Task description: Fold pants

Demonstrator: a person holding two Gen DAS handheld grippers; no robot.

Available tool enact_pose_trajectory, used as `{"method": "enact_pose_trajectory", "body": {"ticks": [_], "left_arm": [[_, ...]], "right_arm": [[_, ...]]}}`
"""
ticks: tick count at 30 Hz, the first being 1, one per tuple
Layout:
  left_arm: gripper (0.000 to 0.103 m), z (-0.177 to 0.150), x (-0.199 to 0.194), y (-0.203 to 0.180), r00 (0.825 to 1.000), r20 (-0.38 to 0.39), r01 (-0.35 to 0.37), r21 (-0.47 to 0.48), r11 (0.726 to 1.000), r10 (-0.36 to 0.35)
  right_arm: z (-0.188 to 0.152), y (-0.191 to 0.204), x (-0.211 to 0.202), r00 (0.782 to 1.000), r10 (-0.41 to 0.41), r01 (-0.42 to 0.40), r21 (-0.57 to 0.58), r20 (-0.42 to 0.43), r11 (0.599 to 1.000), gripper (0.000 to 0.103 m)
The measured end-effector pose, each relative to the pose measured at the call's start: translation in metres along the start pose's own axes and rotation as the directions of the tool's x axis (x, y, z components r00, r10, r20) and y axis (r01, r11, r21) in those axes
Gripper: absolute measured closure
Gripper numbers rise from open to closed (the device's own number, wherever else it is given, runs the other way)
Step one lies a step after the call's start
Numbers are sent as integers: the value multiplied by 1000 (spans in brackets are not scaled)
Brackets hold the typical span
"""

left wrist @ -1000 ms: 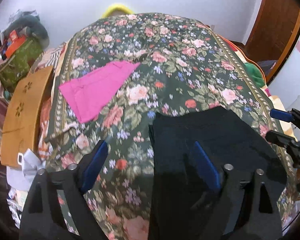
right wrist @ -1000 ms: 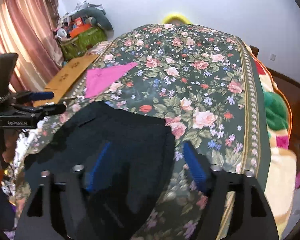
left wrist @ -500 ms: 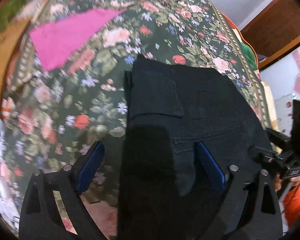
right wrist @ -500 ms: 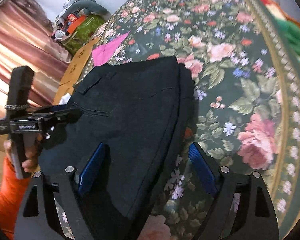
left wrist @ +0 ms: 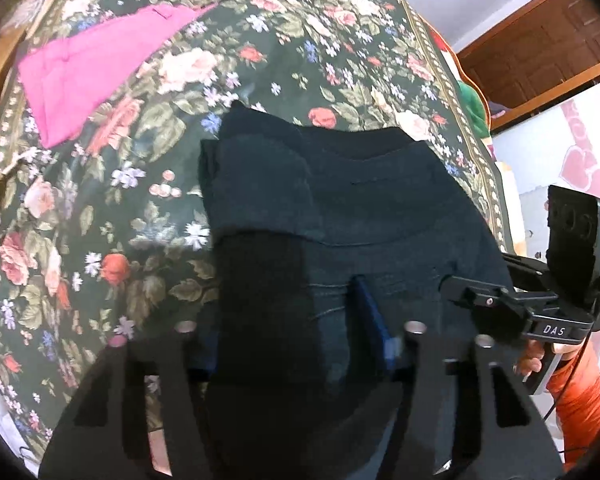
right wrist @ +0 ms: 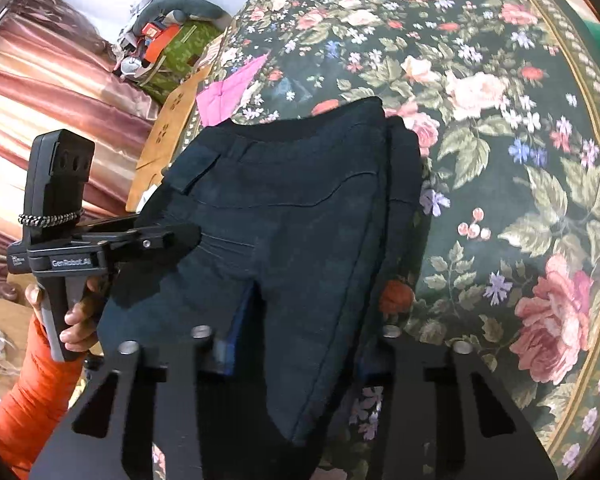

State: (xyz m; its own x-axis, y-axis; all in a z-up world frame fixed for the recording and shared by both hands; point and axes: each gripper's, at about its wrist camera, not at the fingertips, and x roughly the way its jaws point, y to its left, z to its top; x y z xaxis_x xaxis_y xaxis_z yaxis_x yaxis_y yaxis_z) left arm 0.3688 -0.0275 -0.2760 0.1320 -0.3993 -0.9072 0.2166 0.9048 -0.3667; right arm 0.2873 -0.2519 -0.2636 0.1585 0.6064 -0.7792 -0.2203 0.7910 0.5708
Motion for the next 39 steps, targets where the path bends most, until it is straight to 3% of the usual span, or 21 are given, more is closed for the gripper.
{"method": "enact_pose_trajectory", "body": {"ticks": [6,12,20,26,32,39], "left_arm": [[74,-1,-27,0,998,69,8,29,1000,-10],[77,3,-74,-3,975,216,-65,87,994,45],[77,34,-142,27,910,403,-129,49,990,98],[77,69,-170,61,865,484,-155,11,988,130],[77,101,-161,100,840,509,-194,-38,980,186],[77,144,-109,154,851,454,-231,-132,964,266]], "right_arm": [[12,26,-11,999,-29,33,-90,40,995,81],[40,59,-20,992,-37,59,-184,121,981,82],[107,116,-24,970,4,75,-313,245,947,82],[150,142,-12,957,16,96,-371,289,924,82],[192,151,29,959,-9,124,-390,284,913,82],[230,138,104,971,-75,158,-371,228,915,82]]}}
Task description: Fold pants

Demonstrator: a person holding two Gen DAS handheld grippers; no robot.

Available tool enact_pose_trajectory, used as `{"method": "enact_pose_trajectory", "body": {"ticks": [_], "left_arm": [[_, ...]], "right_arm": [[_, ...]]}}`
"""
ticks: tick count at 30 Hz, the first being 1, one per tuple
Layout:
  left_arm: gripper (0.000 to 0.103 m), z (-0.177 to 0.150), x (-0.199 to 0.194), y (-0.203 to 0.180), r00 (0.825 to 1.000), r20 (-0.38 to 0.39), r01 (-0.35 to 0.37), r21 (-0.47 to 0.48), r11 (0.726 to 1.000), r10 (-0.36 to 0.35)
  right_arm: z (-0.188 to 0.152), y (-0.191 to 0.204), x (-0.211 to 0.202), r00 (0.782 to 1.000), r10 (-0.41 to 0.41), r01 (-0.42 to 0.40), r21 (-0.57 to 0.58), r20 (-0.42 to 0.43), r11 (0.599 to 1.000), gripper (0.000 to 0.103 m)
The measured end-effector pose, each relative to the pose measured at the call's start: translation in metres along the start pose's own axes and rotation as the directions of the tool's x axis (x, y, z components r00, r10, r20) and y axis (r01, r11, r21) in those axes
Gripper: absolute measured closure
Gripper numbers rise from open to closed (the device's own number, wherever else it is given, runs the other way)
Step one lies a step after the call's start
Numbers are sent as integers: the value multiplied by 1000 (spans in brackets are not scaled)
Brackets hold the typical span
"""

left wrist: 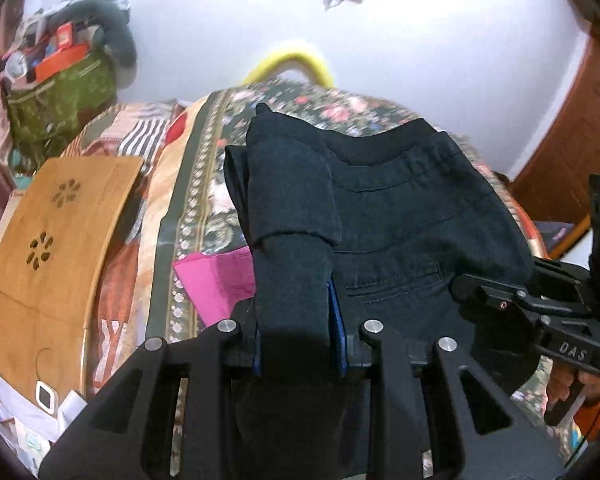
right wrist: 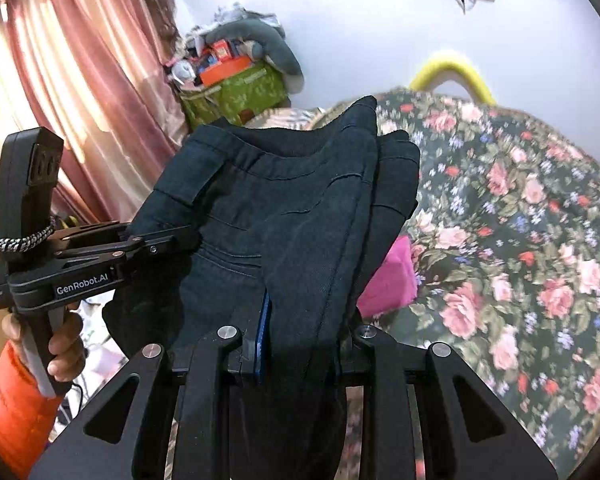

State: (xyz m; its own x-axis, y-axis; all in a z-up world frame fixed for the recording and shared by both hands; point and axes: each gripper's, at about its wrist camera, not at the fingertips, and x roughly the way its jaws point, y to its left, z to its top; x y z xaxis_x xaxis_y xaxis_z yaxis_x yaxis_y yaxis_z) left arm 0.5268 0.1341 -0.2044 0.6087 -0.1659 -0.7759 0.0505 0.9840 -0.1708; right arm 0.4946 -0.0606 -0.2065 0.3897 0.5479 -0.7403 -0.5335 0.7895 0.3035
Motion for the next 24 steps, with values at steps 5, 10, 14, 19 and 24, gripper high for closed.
{"method": "enact_pose_trajectory", "body": {"ticks": [5,10,14,19,24], "left_arm": [[77,-6,58,17,997,-53,-60,-19,998,59],[76,-14,120,41,982,-169,-107,-125,986,85],[66,-24,141,48,975,-200,-124,-143,982,94],[56,-34,128,52,974,-211,-116,-157,981,82],[56,-41,88,52,969,-213,-153,-128,980,123]], "right_arm": [[-2,-11,49,997,-43,44,10,-61,999,82],[-12,-16,88,983,-119,118,-17,-139,993,80],[-23,-27,99,962,-158,165,12,-221,986,75],[-31,-26,73,963,-153,162,24,-222,986,73],[-38,-10,29,970,-178,177,-18,-167,984,73]]}}
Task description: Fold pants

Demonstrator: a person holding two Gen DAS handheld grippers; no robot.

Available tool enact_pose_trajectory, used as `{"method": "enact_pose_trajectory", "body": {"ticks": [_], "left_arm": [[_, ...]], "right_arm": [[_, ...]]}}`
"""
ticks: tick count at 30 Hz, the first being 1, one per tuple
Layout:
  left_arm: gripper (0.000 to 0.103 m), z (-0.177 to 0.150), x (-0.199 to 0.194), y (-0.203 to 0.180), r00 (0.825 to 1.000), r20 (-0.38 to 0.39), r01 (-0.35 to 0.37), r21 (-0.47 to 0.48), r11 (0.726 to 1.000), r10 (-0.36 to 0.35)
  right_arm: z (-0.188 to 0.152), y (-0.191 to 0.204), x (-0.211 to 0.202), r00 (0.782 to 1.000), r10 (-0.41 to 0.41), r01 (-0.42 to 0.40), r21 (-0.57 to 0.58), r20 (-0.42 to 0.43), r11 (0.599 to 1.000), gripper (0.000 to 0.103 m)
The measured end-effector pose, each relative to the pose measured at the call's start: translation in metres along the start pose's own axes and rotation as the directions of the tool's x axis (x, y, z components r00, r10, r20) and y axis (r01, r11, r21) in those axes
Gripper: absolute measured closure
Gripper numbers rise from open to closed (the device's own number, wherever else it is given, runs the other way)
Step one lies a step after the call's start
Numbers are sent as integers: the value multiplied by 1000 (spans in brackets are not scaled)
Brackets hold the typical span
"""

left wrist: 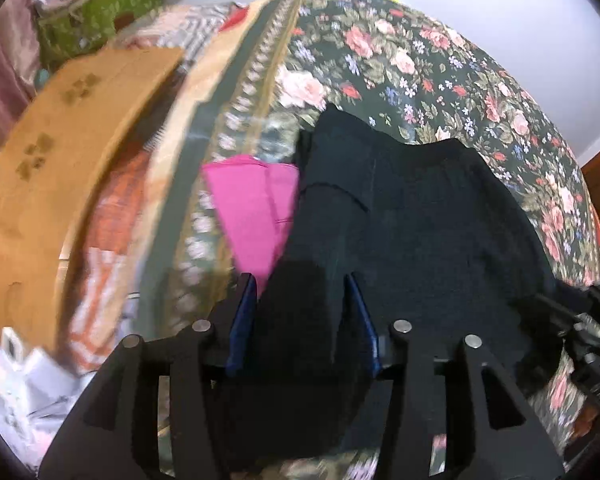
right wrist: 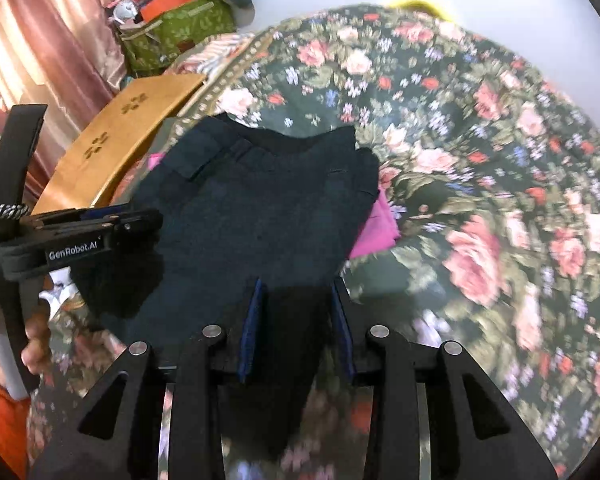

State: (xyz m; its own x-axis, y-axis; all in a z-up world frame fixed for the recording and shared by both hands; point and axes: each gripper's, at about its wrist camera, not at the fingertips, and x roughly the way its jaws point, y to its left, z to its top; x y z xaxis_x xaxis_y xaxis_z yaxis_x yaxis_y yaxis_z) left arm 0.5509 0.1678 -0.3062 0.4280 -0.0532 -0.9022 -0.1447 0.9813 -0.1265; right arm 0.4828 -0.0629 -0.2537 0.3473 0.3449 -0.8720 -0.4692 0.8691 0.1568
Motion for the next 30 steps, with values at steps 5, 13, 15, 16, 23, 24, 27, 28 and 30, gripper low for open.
{"method": "enact_pose_trajectory", "body": {"ticks": [5,13,15,16,23,24,27,28,30], "left_arm": [[56,-19,-81,-4,993,117,-36,61,997,28],[56,-73,-247,-24,916,399,-4,125,992,-46],[56,-95,-289,-33,878,475,-13,151,988,-61],[56,-110,-314,-38,851,521,-17,164,986,-72],[56,-197,-413,-63,702,707,-65,190,980,-91],[56,-205,-419,-65,689,719,-72,191,979,-89],[47,-238,-441,-74,636,768,-113,191,975,-77],[41,-248,-446,-76,627,774,-110,196,974,-85],[23,-263,-451,-79,616,783,-112,190,975,-82]], "right_arm": [[-15,12,-73,989,36,-31,-39,147,999,73],[-53,54,-227,881,109,-74,-95,460,993,73],[-64,63,-255,848,122,-81,-102,516,992,73],[-72,70,-272,825,126,-80,-107,552,991,73],[-130,116,-347,708,139,-40,-156,692,987,73],[-135,119,-352,700,140,-41,-156,700,987,73],[-154,131,-365,679,129,-22,-156,723,988,67],[-161,136,-369,675,111,-3,-147,729,989,59],[-171,139,-372,662,76,17,-116,745,993,45]]}}
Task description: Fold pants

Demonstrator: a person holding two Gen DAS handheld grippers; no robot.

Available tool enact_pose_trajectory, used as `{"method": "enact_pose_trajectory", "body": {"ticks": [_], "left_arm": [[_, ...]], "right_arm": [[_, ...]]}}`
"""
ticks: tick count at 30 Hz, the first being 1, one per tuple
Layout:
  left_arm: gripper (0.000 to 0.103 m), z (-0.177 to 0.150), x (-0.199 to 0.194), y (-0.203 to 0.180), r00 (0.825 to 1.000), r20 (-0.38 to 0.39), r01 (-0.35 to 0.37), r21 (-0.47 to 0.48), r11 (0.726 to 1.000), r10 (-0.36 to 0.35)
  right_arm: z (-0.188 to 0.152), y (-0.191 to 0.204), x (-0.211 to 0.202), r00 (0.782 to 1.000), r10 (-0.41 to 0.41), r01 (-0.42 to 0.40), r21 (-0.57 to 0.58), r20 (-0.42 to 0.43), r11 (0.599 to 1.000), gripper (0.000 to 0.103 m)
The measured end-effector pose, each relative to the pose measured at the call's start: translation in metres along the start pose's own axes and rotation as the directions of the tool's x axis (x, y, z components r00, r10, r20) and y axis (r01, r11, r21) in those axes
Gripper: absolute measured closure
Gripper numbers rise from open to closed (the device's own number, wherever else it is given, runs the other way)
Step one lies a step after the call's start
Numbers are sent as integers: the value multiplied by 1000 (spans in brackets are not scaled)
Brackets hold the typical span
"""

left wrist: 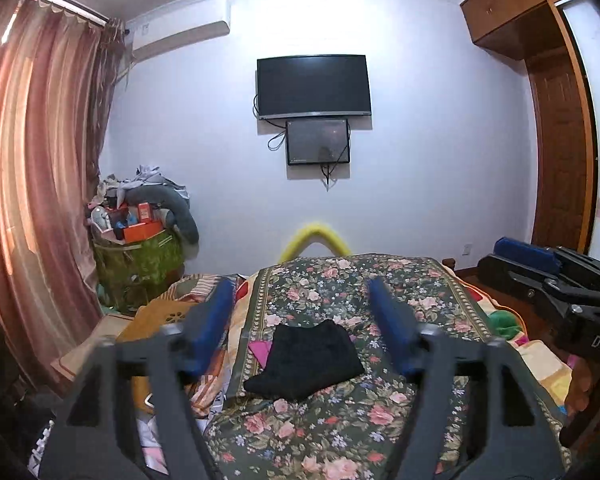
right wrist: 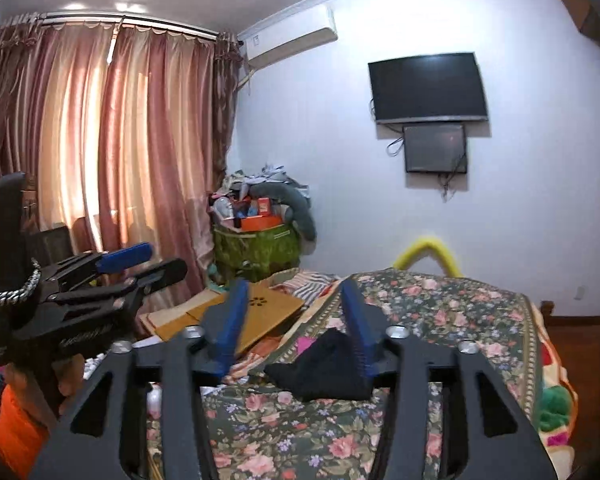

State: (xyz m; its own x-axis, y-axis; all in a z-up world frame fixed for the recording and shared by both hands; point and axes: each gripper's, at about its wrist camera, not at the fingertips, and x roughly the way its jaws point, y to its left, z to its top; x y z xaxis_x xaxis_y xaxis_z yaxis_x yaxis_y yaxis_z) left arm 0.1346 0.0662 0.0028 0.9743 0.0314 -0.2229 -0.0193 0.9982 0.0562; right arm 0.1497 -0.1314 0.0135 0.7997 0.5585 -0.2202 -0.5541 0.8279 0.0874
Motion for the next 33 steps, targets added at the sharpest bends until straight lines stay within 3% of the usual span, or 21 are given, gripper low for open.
{"method": "enact_pose_trajectory", "body": {"ticks": [2,6,8,19,33], "left_arm": [[19,-2,-9,-2,1000,3,-2,-4,1000,2],[1,-5,-20,-1,1000,-1,-1,-25,1000,1],[0,-6,-24,1,1000,1,-1,-32,999,1],[0,-10,-34,0,1000,-14,5,-50,999,-6],[0,-17,-17,-6,998,-54,21,-49,999,-24]], "right_arm": [[-3,-2,-4,1000,-9,9,14,0,1000,36],[-5,-3,-10,998,-67,67,32,8,997,12],[-6,-4,-12,996,-89,89,32,14,996,0],[-12,-5,-21,994,-108,108,43,4,993,0],[-19,-4,-25,992,-124,124,32,-5,992,0]]}}
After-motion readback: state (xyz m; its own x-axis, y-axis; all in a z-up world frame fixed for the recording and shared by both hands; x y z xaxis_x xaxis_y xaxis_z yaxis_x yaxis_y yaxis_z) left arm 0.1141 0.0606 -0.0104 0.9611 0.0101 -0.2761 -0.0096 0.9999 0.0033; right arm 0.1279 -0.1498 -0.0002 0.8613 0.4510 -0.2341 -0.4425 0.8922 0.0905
